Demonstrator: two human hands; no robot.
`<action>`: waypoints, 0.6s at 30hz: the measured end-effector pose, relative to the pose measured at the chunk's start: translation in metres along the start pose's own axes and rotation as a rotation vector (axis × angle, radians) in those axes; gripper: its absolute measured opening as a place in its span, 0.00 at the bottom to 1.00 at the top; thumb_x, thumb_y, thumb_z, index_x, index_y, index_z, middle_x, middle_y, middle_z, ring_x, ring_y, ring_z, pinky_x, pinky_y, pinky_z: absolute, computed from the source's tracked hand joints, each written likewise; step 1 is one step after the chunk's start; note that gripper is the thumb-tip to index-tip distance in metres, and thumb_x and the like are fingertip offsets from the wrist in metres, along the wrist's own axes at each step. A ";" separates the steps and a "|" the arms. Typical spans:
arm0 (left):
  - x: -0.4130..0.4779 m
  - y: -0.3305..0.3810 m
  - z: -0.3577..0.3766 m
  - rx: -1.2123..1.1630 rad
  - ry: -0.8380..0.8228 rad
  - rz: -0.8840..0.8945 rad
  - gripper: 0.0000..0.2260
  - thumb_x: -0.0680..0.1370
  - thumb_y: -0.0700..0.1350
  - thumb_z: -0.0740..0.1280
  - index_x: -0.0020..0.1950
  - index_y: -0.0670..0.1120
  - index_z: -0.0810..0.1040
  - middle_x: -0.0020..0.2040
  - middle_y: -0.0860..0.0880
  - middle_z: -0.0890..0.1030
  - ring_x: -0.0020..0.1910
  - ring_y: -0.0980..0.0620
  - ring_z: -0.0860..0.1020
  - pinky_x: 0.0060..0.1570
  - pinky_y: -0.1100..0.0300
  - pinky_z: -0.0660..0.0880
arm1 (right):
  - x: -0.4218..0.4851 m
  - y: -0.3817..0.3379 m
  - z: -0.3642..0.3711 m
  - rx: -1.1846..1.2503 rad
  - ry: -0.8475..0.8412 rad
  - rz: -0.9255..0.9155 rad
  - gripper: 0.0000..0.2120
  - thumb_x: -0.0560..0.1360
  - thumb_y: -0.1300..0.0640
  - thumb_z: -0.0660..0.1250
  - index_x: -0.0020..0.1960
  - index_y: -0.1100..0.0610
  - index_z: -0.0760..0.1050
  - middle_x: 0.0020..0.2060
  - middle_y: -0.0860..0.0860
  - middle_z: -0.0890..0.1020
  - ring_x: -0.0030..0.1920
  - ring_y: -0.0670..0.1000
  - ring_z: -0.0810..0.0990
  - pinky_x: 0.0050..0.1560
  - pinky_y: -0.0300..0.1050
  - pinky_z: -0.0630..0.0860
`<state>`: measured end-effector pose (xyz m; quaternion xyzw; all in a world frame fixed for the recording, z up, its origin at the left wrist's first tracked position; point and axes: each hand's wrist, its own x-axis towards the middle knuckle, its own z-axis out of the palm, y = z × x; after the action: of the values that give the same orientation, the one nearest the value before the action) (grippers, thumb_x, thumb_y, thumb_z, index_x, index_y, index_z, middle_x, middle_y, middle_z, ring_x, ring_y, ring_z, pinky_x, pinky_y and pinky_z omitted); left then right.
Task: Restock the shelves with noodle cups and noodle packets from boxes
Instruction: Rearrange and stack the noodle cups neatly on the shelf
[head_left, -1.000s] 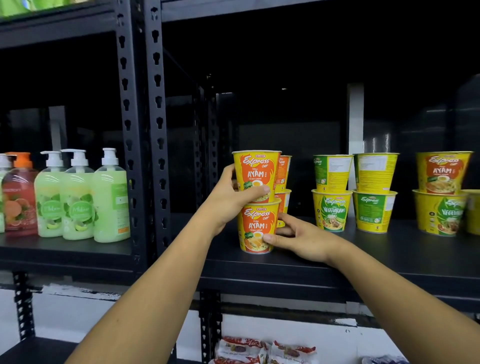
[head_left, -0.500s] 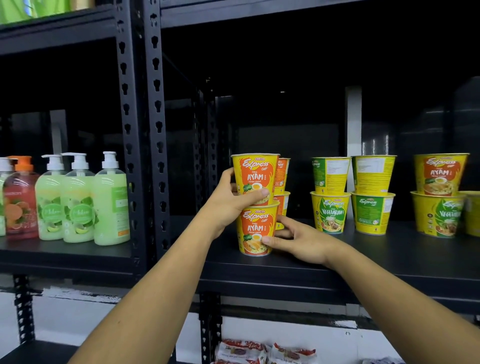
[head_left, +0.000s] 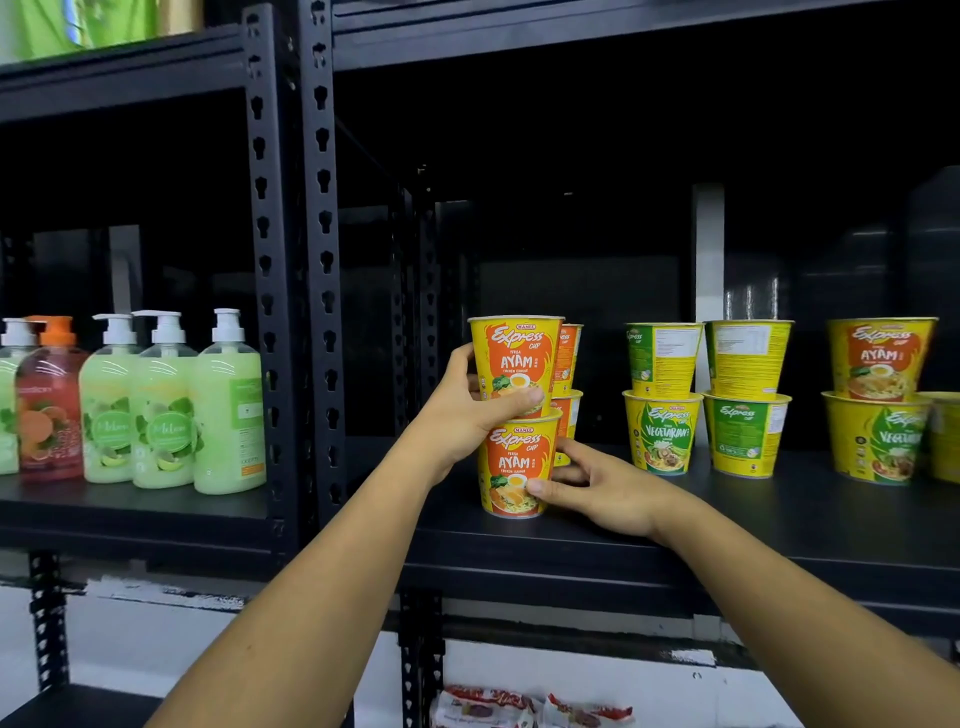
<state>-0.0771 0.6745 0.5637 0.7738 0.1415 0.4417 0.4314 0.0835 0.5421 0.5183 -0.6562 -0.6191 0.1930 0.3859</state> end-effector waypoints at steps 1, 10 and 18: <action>0.000 0.000 0.000 0.002 0.003 -0.001 0.43 0.67 0.58 0.82 0.76 0.59 0.62 0.63 0.54 0.79 0.58 0.53 0.83 0.56 0.50 0.82 | 0.000 0.000 0.000 -0.003 0.002 0.000 0.29 0.74 0.38 0.72 0.70 0.33 0.61 0.62 0.39 0.82 0.61 0.35 0.78 0.69 0.43 0.67; -0.001 0.002 -0.002 0.017 -0.006 -0.002 0.45 0.67 0.57 0.82 0.77 0.59 0.60 0.63 0.54 0.79 0.58 0.54 0.82 0.56 0.53 0.82 | -0.001 0.000 0.000 0.007 0.007 -0.008 0.31 0.73 0.38 0.72 0.72 0.35 0.64 0.59 0.37 0.82 0.59 0.33 0.79 0.67 0.41 0.68; -0.002 0.004 -0.001 0.009 -0.012 -0.002 0.44 0.68 0.57 0.82 0.77 0.58 0.60 0.63 0.53 0.79 0.57 0.54 0.82 0.53 0.56 0.81 | 0.000 0.001 0.000 0.008 0.007 -0.009 0.33 0.72 0.36 0.72 0.73 0.35 0.63 0.61 0.38 0.82 0.61 0.36 0.79 0.70 0.44 0.68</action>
<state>-0.0799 0.6713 0.5657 0.7781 0.1417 0.4359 0.4294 0.0839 0.5419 0.5175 -0.6527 -0.6200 0.1915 0.3912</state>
